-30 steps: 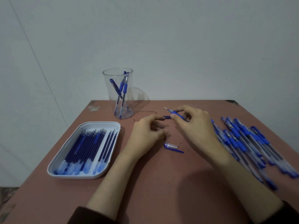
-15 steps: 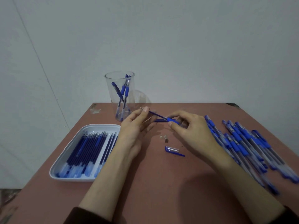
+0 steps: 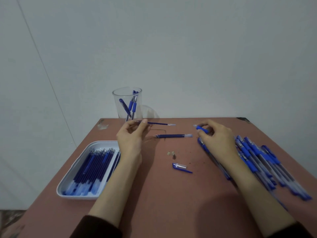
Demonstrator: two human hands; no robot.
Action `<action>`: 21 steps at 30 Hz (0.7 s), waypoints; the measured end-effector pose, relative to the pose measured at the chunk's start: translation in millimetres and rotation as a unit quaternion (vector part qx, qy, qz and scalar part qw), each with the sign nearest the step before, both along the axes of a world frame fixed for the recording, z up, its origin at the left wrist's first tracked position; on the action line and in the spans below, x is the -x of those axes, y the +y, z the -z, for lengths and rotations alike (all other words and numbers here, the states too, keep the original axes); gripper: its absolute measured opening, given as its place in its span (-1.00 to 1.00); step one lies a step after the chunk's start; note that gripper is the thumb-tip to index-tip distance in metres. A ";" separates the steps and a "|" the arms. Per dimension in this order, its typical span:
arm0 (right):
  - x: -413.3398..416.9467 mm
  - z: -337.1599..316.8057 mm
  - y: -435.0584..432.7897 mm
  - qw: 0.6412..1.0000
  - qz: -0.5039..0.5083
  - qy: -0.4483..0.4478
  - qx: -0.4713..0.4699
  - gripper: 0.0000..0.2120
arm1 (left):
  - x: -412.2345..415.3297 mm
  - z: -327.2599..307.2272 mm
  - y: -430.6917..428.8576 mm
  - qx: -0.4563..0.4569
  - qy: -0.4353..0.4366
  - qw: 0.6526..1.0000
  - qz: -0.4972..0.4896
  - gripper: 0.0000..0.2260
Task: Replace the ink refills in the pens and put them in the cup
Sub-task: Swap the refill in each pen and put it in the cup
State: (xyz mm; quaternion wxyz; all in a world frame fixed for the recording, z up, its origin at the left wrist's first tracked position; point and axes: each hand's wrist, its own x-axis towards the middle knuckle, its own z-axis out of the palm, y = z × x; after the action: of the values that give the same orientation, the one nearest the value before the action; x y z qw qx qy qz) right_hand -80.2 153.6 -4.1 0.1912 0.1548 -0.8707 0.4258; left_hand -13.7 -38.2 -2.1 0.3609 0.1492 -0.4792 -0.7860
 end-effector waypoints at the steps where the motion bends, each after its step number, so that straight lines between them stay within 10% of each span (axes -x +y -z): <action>1: 0.0 -0.5 -0.1 1.000 -0.001 -0.002 0.008 -0.89 | 6.2 -2.5 -1.7 0.033 -0.022 0.999 0.001 -0.94; 7: -0.1 -3.8 -1.8 1.000 -0.003 0.000 0.019 -0.89 | 52.7 -4.6 -14.4 0.246 -0.153 0.957 0.028 -0.90; 15: 0.8 -6.9 -2.7 1.000 -0.015 0.012 0.020 -0.89 | 80.9 -2.9 -19.7 0.672 -0.298 0.668 0.113 -0.78; 21: -0.9 -6.7 -3.3 0.999 -0.027 0.016 0.023 -0.91 | 87.9 -7.6 -16.8 0.718 -0.327 0.600 0.131 -0.74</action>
State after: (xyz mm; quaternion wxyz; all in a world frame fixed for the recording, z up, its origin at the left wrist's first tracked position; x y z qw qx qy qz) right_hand -79.3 150.4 2.6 0.1969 0.1808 -0.8528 0.4487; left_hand -101.6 -55.0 5.5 0.0635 0.0246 -0.9897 -0.1257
